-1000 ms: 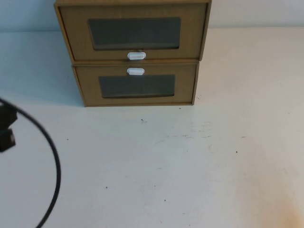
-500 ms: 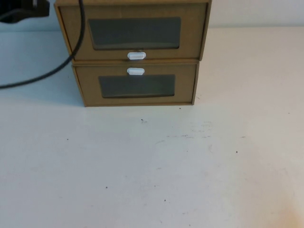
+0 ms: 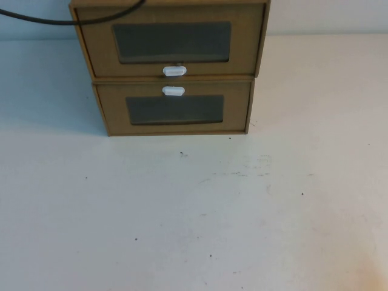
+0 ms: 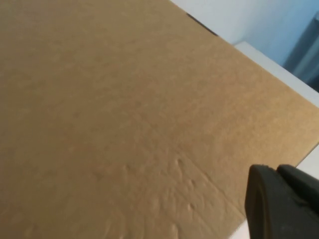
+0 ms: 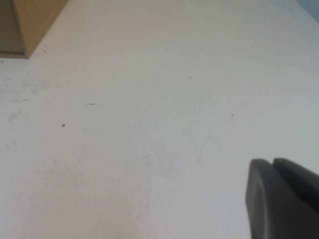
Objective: Open the shoe box
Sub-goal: 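Pull the top drawer of the cardboard box fully open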
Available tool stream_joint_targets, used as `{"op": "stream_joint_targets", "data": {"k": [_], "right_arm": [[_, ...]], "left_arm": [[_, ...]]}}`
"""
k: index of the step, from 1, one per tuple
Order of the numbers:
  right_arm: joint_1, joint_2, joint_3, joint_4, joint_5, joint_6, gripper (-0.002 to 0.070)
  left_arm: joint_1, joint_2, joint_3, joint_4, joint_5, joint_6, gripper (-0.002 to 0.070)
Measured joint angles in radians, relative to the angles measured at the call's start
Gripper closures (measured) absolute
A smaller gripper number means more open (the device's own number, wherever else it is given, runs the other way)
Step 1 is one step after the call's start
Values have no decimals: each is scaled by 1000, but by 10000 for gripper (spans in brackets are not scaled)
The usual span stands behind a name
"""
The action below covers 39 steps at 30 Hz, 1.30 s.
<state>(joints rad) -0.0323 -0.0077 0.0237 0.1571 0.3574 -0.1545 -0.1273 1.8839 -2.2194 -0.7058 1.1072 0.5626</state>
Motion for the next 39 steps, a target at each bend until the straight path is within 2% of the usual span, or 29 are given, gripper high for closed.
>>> {"op": "stream_joint_targets", "data": {"k": [4, 10, 20, 39], "right_arm": [[0, 0, 0, 0, 0, 0, 689], [0, 0, 0, 0, 0, 0, 690], [0, 0, 0, 0, 0, 0, 690], [0, 0, 0, 0, 0, 0, 690]], "left_arm": [[-42, 108, -90, 0, 11, 0, 680], [-52, 184, -138, 4, 15, 0, 680], [-65, 196, -139, 90, 41, 0, 680], [-81, 205, -146, 96, 41, 0, 680]]}}
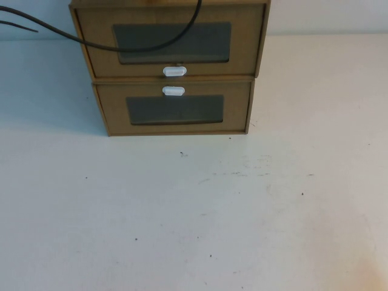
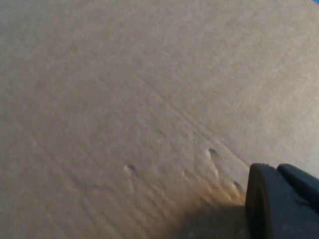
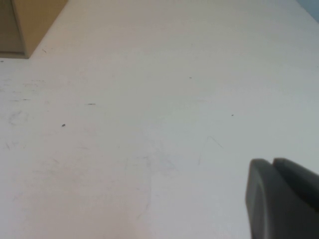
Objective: Open the shoe box
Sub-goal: 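Pull the top drawer of the cardboard box fully open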
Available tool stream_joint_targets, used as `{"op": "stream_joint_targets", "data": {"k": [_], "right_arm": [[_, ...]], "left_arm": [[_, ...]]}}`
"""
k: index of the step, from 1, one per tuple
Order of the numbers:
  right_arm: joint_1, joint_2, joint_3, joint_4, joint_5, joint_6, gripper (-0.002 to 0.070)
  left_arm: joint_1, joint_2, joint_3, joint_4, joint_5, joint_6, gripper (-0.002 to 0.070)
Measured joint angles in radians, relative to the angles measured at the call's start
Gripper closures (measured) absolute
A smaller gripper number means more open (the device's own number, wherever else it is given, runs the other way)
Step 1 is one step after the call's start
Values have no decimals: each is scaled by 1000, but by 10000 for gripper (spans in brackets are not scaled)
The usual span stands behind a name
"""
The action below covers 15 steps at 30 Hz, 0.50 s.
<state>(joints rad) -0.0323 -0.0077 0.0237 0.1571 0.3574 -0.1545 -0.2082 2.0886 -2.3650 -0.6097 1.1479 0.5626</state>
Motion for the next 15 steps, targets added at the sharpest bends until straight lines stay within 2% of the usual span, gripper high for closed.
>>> {"op": "stream_joint_targets", "data": {"k": [4, 7, 15], "right_arm": [[0, 0, 0, 0, -10, 0, 690], [0, 0, 0, 55, -105, 0, 690], [0, 0, 0, 546, -388, 0, 690]], "left_arm": [[0, 0, 0, 0, 0, 0, 680], [0, 0, 0, 0, 0, 0, 680], [0, 0, 0, 0, 0, 0, 680]]}}
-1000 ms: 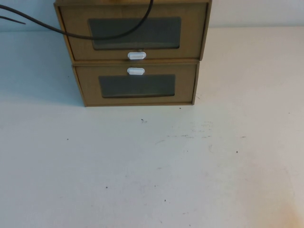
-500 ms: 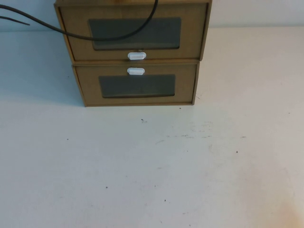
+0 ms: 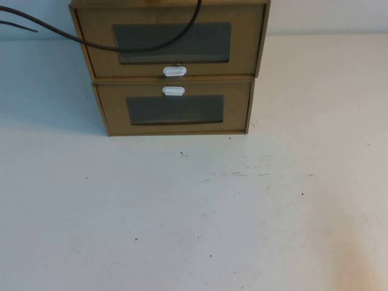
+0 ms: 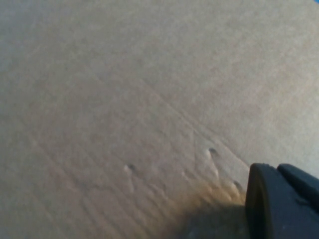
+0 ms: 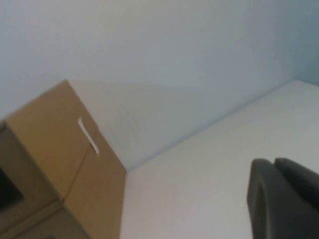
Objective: Open the shoe box
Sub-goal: 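Pull the top drawer of the cardboard box fully open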
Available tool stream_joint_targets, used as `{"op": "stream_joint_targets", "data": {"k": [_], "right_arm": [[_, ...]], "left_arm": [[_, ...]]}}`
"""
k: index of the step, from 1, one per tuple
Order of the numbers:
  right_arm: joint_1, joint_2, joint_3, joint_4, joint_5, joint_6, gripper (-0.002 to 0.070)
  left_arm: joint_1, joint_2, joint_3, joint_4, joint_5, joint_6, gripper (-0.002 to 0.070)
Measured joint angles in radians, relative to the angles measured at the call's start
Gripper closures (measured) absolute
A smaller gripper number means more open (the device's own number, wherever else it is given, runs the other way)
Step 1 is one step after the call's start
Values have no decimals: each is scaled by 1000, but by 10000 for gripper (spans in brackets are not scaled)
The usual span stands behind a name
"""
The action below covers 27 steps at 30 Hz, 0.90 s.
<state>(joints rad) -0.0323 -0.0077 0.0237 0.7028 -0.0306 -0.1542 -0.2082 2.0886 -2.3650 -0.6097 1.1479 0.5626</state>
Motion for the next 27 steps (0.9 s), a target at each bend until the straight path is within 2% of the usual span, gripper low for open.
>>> {"op": "stream_joint_targets", "data": {"k": [7, 14, 19, 27], "right_arm": [[0, 0, 0, 169, -18, 4, 690], [0, 43, -134, 157, 301, 4, 689], [0, 229, -272, 93, 528, -33, 689], [0, 578, -480, 66, 766, -229, 690]], "left_arm": [[0, 0, 0, 0, 0, 0, 680], [0, 0, 0, 0, 0, -3, 680], [0, 0, 0, 0, 0, -8, 680], [0, 0, 0, 0, 5, -33, 680]]}}
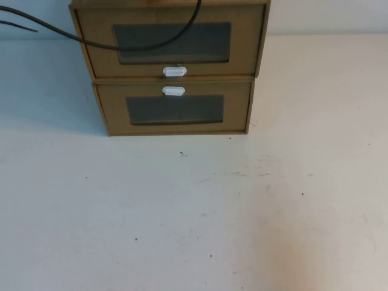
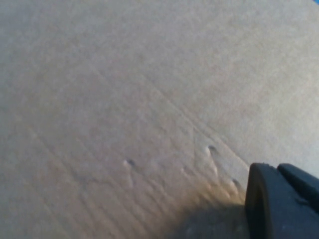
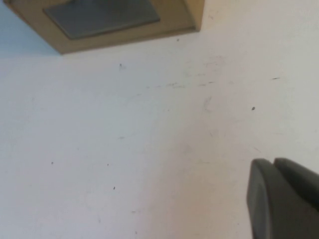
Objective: Open the shoe box
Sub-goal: 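Pull the top drawer of the cardboard box fully open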
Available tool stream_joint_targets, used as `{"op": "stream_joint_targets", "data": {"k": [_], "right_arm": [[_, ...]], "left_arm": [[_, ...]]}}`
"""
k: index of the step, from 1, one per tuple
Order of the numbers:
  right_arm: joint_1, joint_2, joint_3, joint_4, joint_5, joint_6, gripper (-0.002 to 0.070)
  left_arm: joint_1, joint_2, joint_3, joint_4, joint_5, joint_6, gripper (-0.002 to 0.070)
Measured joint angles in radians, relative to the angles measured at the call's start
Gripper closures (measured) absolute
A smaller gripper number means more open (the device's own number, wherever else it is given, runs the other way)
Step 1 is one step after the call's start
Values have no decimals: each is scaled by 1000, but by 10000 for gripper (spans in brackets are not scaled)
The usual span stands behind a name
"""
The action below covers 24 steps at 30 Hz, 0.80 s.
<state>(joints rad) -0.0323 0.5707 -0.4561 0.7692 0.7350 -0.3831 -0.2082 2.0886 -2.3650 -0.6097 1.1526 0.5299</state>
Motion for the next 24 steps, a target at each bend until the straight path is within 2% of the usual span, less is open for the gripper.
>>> {"op": "stream_joint_targets", "data": {"k": [6, 10, 17, 20, 24], "right_arm": [[10, 227, -173, 7, 107, -95, 689], [87, 340, -266, 28, 94, -122, 689], [379, 578, -459, -16, 18, -107, 690], [518, 690, -555, -131, 6, -40, 689], [685, 845, -686, -370, 5, 97, 689]], "left_arm": [[0, 0, -1, 0, 2, -1, 680], [0, 0, -1, 0, 3, -2, 680], [0, 0, -1, 0, 5, -6, 680], [0, 0, -1, 0, 7, -7, 680], [0, 0, -1, 0, 9, -9, 680]]}}
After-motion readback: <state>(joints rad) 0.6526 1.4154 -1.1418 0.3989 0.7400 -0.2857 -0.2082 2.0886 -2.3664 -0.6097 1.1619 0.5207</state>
